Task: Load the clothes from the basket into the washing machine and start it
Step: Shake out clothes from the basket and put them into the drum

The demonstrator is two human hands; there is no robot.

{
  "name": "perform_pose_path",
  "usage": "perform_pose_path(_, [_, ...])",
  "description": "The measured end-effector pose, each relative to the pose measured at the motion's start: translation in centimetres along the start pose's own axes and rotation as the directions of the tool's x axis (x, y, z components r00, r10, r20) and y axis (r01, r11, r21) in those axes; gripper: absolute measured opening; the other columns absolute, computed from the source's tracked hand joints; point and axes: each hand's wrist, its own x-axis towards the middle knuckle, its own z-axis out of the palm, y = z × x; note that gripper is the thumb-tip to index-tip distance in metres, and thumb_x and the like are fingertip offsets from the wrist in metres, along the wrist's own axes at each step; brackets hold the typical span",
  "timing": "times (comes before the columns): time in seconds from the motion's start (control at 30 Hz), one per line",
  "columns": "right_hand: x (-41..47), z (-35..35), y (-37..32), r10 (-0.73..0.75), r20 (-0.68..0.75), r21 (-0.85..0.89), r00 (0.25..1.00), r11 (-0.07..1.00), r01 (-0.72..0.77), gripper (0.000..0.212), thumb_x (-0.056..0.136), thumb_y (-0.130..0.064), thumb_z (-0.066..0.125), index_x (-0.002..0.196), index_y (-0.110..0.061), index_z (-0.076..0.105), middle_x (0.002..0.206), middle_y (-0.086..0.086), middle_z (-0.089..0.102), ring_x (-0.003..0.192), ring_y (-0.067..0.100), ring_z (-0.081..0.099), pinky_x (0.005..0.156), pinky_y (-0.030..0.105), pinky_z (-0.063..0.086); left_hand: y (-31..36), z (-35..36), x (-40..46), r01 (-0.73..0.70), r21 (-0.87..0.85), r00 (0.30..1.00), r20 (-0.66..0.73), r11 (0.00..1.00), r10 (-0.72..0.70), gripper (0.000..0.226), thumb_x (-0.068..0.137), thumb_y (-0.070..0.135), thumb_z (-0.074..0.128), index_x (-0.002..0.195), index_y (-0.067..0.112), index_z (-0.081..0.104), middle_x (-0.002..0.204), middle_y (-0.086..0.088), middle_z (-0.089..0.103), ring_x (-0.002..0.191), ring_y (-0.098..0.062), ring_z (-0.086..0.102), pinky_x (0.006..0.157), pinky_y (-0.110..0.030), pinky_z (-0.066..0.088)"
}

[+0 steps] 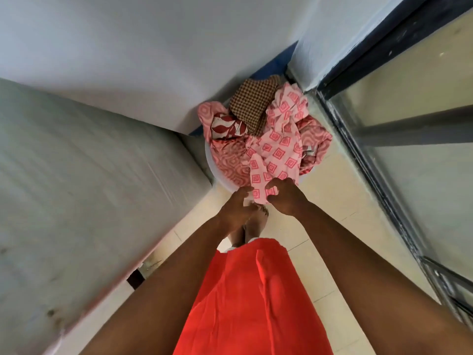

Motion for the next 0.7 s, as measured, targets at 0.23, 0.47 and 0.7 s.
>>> perform_pose_path(0.23, [5.2,4.7,2.8,-0.041,0.152,-0.175,0.988,0.982,0.067,0.059,0.097,-0.024,0.058,0.148,-0.012,0.033,0.157,0.011,0.023,0.146,0.033,0.026,0.119,0.045,0.022,-4.3,0.1,5.8,-0.034,0.023,0.999,-0.032,0.999,0.035,0.057,0.096,0.005,0.057,0.147,0.020,0.036,0.132,0.005,0.041,0.124,-0.008,0.035,0.098,-0.024,0.037])
perform_pose_path(0.47, [2.6,4.4,0.3,0.023,-0.102,0.028,0.995,0.999,-0.020,0.039,0.088,-0.026,0.064,0.122,-0.007,0.061,0.126,0.012,0.052,0.112,0.032,0.057,0.087,0.038,0.051,-3.1,-1.0,4.0,-0.094,0.036,0.994,-0.055,0.995,0.095,0.064,0.094,-0.002,0.057,0.148,0.018,0.031,0.134,0.006,0.042,0.125,-0.008,0.036,0.112,-0.032,0.033])
perform_pose_path(0.7, [-6.1,-0.5,-7.5,-0.063,-0.265,0.244,0.962,0.961,0.130,0.021,0.080,-0.019,0.070,0.075,-0.021,0.050,0.077,0.003,0.061,0.068,0.019,0.057,0.054,0.027,0.037,1.5,-1.7,-3.5,-0.271,0.092,0.959,-0.055,0.958,0.277,0.078,0.084,-0.006,0.068,0.149,0.016,0.032,0.131,0.002,0.051,0.119,-0.012,0.051,0.090,-0.017,0.048])
